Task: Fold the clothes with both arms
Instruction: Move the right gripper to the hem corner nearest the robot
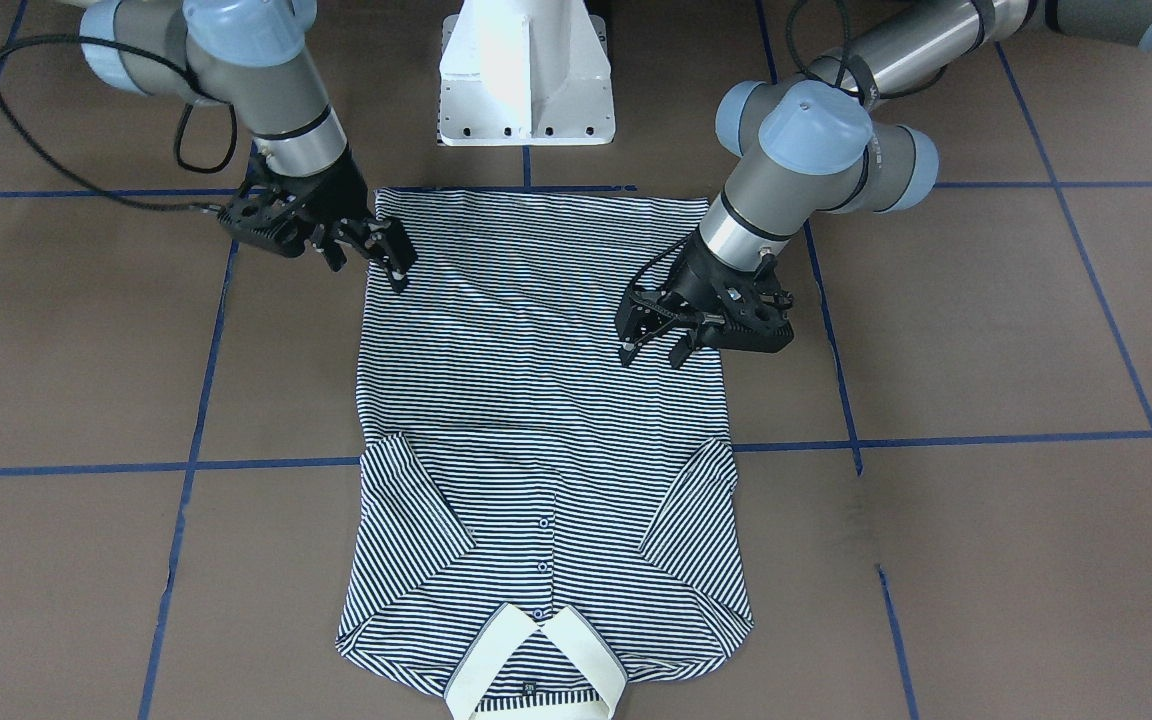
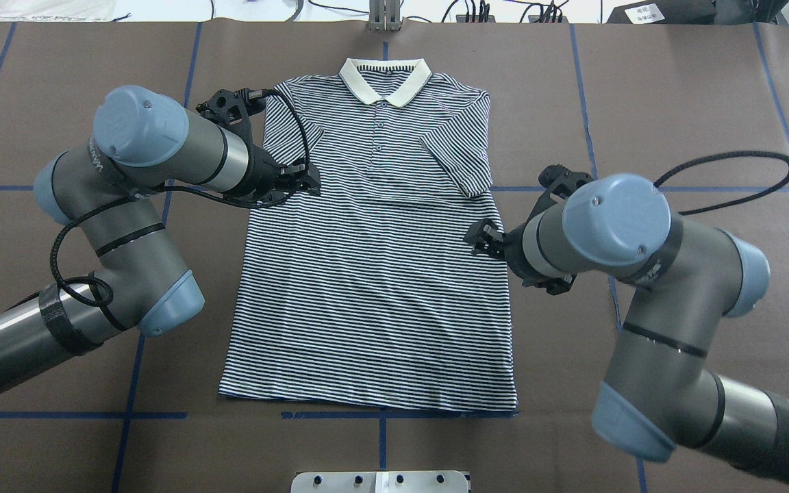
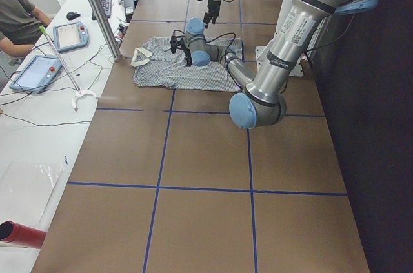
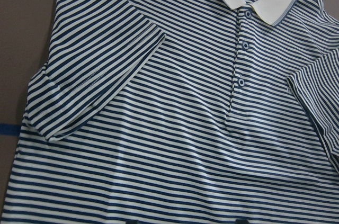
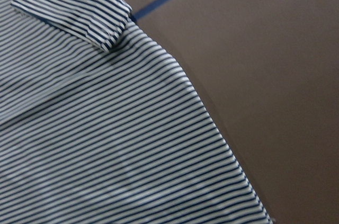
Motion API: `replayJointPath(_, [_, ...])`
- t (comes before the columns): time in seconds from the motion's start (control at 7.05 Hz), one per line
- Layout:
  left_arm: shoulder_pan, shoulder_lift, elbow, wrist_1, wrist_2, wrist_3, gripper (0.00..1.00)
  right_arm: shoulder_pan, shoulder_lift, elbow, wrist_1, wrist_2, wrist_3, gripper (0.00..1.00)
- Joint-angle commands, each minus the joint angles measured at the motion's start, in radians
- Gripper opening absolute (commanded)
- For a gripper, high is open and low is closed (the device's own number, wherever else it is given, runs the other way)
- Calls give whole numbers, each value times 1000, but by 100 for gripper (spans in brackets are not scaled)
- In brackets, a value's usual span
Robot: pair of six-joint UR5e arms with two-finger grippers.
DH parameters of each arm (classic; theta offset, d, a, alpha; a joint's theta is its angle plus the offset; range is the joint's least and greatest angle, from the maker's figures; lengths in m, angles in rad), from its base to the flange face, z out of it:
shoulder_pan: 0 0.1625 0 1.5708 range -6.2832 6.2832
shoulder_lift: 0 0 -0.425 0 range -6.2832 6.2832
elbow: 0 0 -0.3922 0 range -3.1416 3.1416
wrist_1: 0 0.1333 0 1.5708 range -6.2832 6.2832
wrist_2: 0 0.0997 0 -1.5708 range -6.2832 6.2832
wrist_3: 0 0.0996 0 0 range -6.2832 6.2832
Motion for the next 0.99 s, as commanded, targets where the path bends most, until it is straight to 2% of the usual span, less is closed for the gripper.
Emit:
replayJointPath(0.0, [1,23,-10,-7,-39,0,69,-192,-52,64,-33,-149,190,89])
replayJointPath(0.14, [1,21,-10,-7,-39,-2,70,-230,-80,62,-35,-199,244,86])
replayJointPath(0.57, [1,21,-12,-7,-38,-3,72,-275,-105,31,-46,-203,258,84])
replayJointPath(0.85, [1,21,-12,-7,-38,-3,73,-307,-119,27,-46,-205,284,77])
